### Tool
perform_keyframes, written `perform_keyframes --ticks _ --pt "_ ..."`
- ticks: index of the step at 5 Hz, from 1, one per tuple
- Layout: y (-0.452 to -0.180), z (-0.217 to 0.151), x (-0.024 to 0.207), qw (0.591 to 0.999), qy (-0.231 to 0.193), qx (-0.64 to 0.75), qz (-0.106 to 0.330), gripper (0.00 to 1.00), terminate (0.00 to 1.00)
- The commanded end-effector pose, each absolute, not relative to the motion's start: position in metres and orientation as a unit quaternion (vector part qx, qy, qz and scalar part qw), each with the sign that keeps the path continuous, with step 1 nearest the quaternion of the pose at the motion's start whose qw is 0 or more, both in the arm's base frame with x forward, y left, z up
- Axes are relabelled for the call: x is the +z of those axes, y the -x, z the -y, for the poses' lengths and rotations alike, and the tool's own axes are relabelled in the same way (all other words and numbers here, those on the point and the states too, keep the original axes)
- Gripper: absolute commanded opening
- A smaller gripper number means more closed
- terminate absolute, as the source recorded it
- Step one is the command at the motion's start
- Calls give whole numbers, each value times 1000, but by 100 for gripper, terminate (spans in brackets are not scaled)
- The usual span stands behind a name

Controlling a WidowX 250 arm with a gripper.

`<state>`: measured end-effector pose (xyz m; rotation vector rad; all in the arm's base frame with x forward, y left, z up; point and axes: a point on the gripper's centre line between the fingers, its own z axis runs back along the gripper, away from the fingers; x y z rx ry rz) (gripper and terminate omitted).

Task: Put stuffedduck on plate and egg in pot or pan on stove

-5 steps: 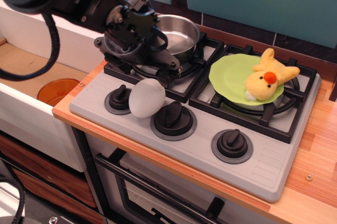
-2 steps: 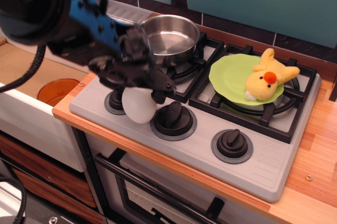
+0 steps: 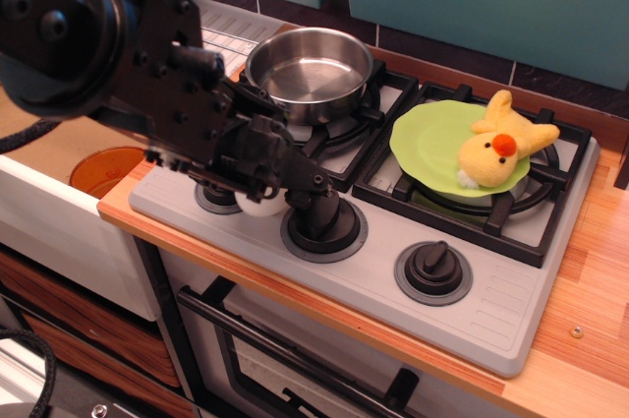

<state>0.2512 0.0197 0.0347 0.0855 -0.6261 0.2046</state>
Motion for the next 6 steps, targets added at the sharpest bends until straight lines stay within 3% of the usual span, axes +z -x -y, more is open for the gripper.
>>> perform_keyframes --ticks 1,4,6 --pt "-261 -7 43 943 -33 102 316 0 0" --pt "-269 -8 65 950 -19 100 295 0 0" --pt "-270 1 112 960 -29 107 258 0 0"
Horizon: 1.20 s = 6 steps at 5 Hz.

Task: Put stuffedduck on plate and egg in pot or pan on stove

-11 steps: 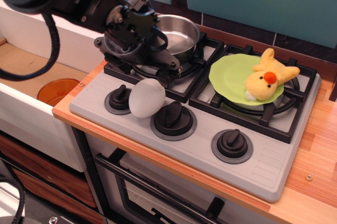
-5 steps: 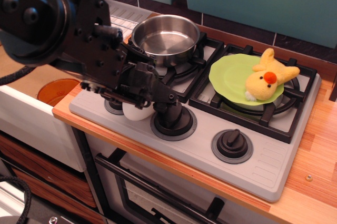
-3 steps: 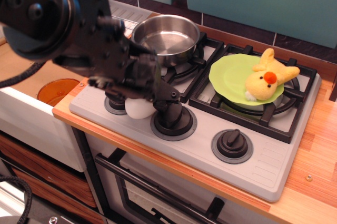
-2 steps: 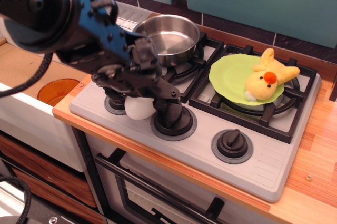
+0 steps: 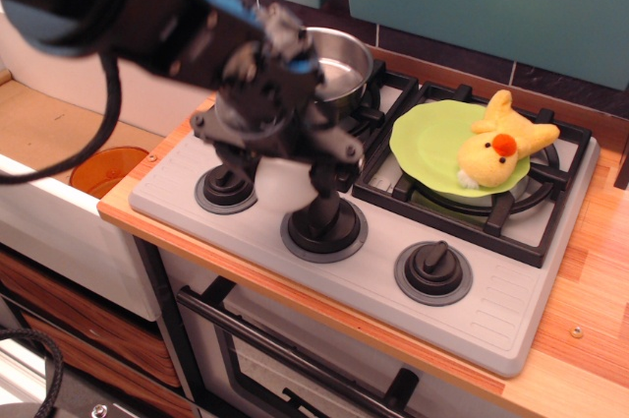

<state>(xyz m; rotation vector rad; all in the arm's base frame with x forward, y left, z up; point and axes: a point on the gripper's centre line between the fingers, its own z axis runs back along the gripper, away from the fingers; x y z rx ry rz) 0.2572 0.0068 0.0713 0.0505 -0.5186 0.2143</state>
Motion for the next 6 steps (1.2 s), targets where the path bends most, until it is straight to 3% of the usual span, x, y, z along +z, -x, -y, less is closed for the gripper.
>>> perform_keyframes --ticks 1,3,5,6 --pt "-281 3 141 966 -33 104 236 0 0" --pt "-339 -28 171 972 -9 64 225 0 0" --pt "-391 -63 159 970 6 31 242 0 0" --pt "-393 -63 144 967 8 35 252 0 0"
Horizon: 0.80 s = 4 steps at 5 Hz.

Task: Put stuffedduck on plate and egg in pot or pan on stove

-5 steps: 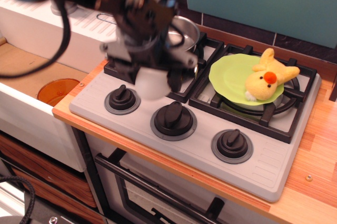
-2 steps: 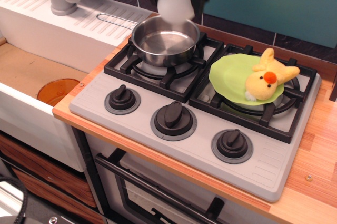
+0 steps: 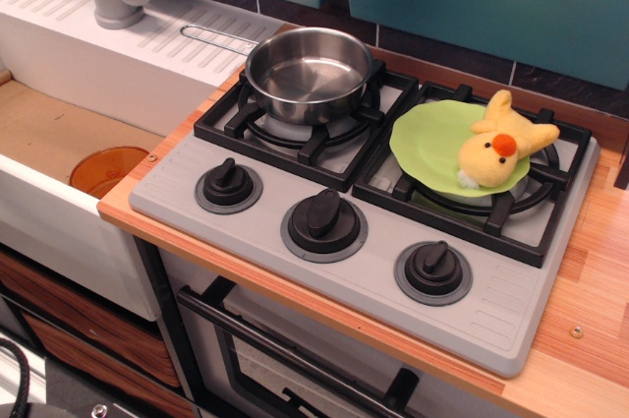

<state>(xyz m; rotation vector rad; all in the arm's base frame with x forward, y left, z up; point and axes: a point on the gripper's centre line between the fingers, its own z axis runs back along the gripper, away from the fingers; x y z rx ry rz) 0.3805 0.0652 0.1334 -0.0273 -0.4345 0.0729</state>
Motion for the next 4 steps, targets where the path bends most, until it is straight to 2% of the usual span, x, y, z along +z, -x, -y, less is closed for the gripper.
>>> perform_keyframes --ticks 1,3,4 --pt "-389 -57 128 967 10 48 251 0 0" --pt "-371 -41 116 964 4 70 257 0 0" --pt "-360 -30 113 962 4 80 261 100 0"
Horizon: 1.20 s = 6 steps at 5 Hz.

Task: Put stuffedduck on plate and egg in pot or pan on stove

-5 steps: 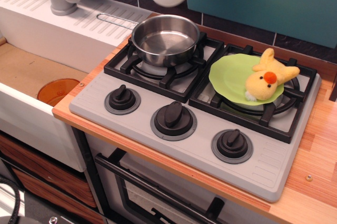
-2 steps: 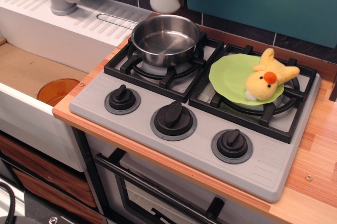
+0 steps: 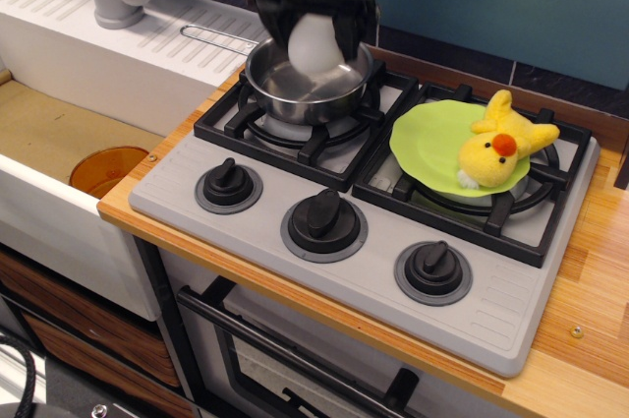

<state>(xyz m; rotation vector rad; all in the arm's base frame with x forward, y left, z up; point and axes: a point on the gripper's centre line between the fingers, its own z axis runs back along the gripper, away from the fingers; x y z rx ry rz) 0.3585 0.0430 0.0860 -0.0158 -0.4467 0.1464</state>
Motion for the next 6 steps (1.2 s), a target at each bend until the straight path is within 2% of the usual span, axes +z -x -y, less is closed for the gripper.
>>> perform_keyframes --ticks 1,3,5,6 --pt "-355 -23 115 962 -4 86 258 100 0" --pt "-345 -7 140 967 -8 96 237 100 0" --pt "-329 35 153 966 4 124 226 100 0" --pt "-325 55 154 964 15 145 221 100 100"
